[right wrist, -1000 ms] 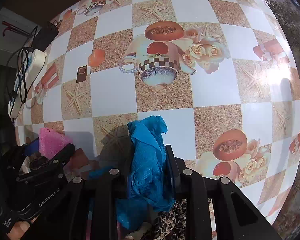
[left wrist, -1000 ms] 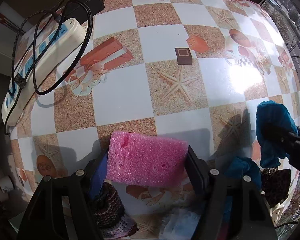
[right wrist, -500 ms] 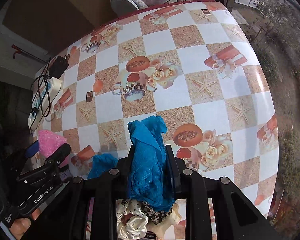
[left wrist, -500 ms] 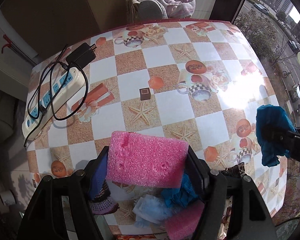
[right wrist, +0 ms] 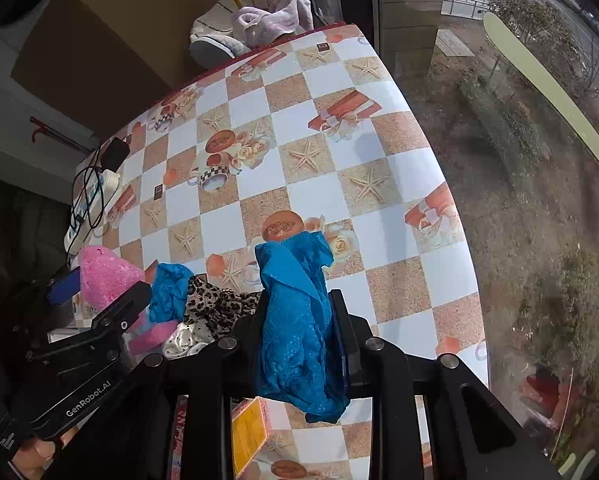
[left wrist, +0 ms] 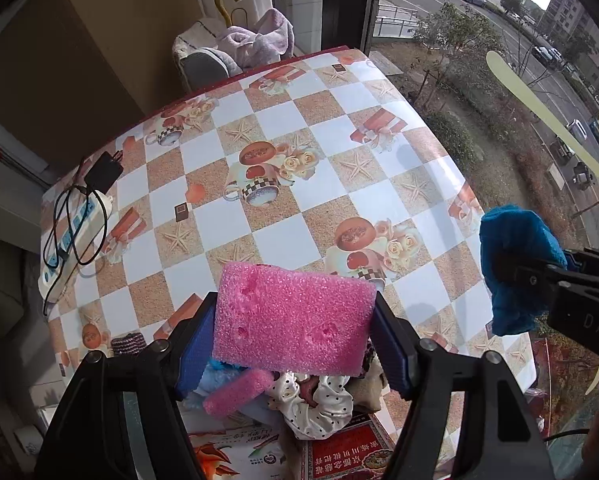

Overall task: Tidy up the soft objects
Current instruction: 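Carry the pink sponge in the left tool while the right tool carries the glove to the white box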

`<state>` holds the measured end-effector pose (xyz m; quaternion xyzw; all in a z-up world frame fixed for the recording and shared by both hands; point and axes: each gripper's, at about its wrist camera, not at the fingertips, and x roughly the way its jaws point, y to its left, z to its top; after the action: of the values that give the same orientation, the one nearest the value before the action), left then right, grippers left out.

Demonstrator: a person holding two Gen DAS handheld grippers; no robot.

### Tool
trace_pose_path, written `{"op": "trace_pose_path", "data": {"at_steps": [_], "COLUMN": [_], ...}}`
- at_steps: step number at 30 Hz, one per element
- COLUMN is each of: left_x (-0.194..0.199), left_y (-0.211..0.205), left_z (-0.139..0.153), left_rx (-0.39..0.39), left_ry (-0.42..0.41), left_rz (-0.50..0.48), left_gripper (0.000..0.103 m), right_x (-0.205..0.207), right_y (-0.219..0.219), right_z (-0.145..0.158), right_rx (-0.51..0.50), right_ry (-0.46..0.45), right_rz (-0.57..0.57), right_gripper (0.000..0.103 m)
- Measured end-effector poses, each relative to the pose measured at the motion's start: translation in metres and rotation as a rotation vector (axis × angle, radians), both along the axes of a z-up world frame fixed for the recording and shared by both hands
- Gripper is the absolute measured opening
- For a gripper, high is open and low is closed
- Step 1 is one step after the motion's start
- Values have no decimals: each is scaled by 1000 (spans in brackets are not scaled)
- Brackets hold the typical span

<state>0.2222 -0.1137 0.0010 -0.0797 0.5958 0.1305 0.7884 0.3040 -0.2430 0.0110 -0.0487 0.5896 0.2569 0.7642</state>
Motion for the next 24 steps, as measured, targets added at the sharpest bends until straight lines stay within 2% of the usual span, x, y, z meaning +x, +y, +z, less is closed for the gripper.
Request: {"op": "trace_pose_path", "data": {"at_steps": [4, 13, 24], "left_x": [-2, -29, -92], "left_y": [-45, -133, -199], "left_z": [12, 27, 25], "left_rx": [1, -3, -10], "left_ry": [-6, 4, 66], "left_rz": [-59, -205, -375], "left_gripper": [75, 75, 75], "right_x": [-12, -43, -89], "right_y": [-35, -101, -145], "right_z": [5, -4, -22], "right_rx": [-10, -2, -21], "right_ry": [-18, 4, 28], "right_rz": [-12, -46, -2], "right_gripper": [28, 28, 28]}}
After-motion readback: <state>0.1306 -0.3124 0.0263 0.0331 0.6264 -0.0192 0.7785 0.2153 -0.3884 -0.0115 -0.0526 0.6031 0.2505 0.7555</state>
